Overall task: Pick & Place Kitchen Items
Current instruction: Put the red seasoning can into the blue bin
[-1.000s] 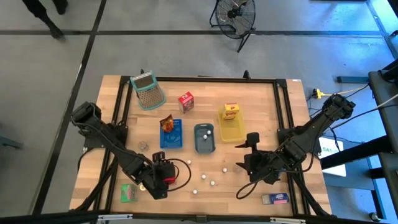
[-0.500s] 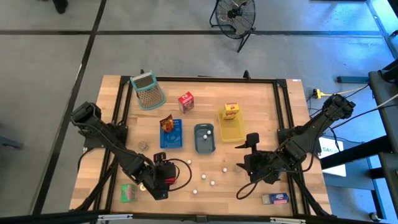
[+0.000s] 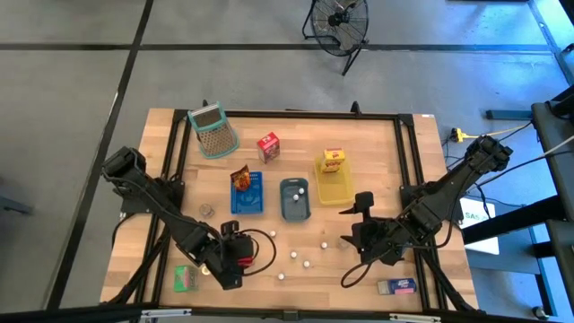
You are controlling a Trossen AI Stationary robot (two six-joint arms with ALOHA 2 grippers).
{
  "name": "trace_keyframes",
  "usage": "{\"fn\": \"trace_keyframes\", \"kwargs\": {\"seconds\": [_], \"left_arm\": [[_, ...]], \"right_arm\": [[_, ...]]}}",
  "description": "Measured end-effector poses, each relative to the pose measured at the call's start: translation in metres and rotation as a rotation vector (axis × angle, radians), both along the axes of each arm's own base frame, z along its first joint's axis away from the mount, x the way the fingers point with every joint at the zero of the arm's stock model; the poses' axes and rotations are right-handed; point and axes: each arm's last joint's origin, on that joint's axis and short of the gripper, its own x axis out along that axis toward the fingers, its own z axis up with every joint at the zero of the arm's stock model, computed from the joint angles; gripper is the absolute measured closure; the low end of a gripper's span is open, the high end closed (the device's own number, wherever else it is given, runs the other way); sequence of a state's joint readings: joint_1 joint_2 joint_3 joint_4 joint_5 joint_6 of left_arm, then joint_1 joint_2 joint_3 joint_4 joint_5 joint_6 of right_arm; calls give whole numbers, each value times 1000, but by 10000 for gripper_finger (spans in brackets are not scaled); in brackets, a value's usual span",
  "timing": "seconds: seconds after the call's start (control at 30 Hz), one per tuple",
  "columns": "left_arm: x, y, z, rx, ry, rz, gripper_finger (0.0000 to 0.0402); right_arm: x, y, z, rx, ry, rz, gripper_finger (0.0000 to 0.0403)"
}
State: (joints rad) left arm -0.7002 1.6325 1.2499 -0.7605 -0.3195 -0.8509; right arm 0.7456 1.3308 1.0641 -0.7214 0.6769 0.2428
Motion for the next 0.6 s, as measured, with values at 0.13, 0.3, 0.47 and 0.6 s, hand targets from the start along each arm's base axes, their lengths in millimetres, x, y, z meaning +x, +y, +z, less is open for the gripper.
{"fn": "trace_keyframes", "kwargs": {"seconds": [0.13,0.3,0.47,0.6], "left_arm": [[0,0,0,0,0,0,127],[0,0,0,9,-7,6,96],[0,1,0,20,-17,14,71],[0,1,0,20,-17,14,68]], "right_arm": [[0,0,0,7,2,-1,71],[0,0,0,12,0,1,71],[1,1,0,18,-3,0,71],[1,1,0,13,-3,2,71]]}}
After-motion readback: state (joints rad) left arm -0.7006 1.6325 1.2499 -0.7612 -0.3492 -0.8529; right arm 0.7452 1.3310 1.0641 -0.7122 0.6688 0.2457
